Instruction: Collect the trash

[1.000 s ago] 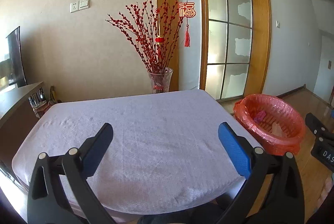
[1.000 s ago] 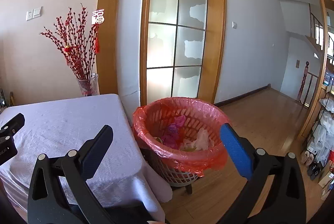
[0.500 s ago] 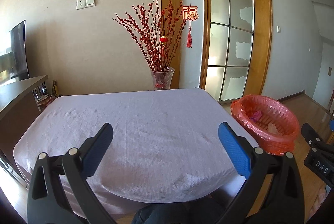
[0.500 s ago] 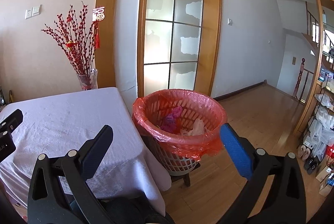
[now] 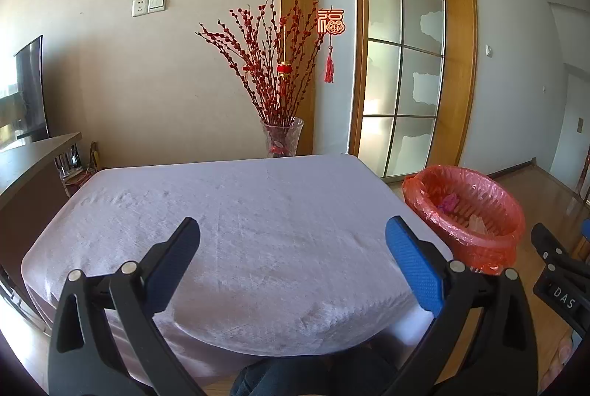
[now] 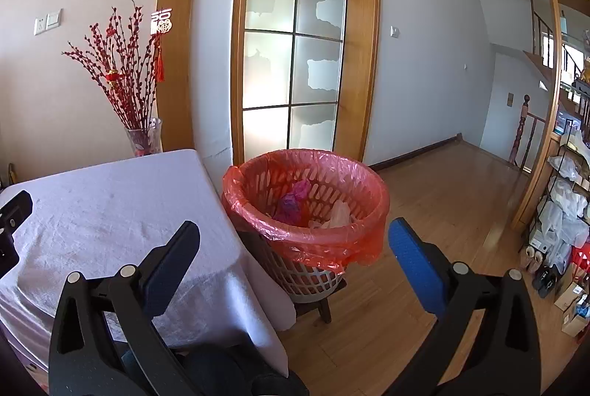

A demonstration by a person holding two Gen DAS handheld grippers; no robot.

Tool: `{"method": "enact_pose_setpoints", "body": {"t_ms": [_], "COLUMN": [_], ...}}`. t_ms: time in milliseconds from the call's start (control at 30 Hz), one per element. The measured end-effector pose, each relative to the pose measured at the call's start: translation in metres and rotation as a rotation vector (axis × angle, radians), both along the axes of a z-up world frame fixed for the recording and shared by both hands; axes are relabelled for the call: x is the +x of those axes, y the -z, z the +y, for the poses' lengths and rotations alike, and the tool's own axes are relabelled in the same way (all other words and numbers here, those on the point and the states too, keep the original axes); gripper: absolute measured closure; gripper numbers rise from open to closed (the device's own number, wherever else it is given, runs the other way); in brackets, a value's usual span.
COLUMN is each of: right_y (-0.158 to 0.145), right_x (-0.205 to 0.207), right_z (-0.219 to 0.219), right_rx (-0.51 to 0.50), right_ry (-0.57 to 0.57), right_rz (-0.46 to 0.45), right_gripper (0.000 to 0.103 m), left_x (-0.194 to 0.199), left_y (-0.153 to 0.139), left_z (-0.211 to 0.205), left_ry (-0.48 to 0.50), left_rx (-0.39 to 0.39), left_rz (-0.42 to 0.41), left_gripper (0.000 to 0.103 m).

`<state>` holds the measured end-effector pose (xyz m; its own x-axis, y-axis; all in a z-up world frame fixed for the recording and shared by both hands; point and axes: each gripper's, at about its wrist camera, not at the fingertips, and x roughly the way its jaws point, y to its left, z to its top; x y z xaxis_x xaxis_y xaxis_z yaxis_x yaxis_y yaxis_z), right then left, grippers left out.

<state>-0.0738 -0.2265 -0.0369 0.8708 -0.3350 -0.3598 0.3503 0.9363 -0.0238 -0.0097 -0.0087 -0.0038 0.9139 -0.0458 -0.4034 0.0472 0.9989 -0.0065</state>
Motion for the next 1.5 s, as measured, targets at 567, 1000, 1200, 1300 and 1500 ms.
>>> {"method": "enact_pose_setpoints", "body": {"t_ms": [567,1000,1200,1300,1500], "right_y": [-0.0002,-0.0008,-0.0007,-0.0005,-0.0007], "right_x": [0.0043,0.0032,0.0034,0.0028,0.0029], "right_z": [0.0006,0.0009,0.0002,0.0002,0.0001], "right_rx": [0.012,0.010,0.011,0.012,0.012], "right_ry": [-0.020,-0.027,-0.028,-0.028,-0.027], "right_rz": [0.013,0.017,0.017,0.017,0.017], "right_gripper": [0.002,0.002,0.002,0.002,0.002], "left_x": [-0.0007,-0.0014,-0.0013,-0.0014,-0.0012], "left_y": [-0.0010,-0.0035,-0.0033,-0.0031,-0.0024], "left_z": [-0.0044,-0.0032,-0.0034,-0.0034,-0.0033], "left_ry": [-0.007,-0.014,-0.013,-0.013,-0.013], "left_rx": [0.015,0.015,0.014,0.012,0.012], "left_rz": [-0.021,-0.030,-0.029,-0.028,-0.027], "left_gripper": [0.004,0.004,0.004,0.004,0.004]}}
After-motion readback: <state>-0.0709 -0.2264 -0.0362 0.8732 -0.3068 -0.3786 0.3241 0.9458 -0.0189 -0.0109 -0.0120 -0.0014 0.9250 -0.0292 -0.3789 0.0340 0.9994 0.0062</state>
